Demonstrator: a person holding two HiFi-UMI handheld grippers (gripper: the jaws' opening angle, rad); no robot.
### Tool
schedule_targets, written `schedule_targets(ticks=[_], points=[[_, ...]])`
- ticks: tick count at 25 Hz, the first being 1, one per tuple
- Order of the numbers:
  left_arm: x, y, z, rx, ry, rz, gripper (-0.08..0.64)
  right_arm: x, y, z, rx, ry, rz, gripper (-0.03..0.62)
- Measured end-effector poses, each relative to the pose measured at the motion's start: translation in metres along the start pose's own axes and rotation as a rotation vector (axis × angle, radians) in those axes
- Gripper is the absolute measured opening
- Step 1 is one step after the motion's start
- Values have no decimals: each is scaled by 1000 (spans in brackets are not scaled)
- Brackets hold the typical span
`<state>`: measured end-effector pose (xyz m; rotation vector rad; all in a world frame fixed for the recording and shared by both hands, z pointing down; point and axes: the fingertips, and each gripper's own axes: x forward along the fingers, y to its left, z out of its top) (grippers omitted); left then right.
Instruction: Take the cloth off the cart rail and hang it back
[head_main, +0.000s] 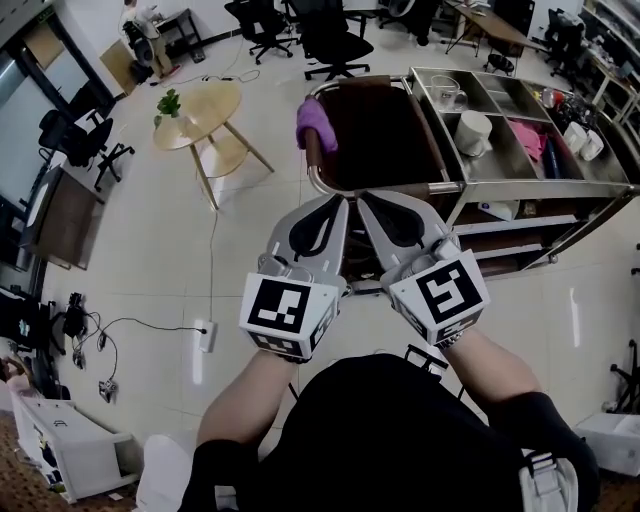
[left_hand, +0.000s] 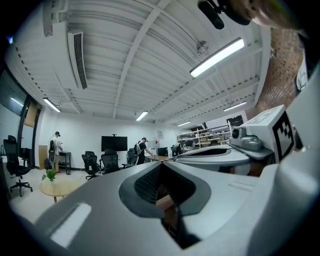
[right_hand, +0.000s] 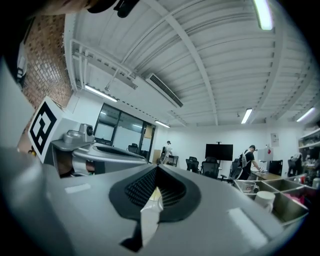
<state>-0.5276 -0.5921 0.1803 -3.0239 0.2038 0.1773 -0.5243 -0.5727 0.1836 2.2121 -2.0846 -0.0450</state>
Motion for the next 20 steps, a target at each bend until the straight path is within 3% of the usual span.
schedule_targets(ticks=[4, 20], points=[[-9, 1, 2, -8, -4, -15, 3, 3, 7, 10, -72, -88, 1, 0], [-29, 8, 8, -24, -21, -34, 3, 6, 30, 12, -115, -105, -17, 0]])
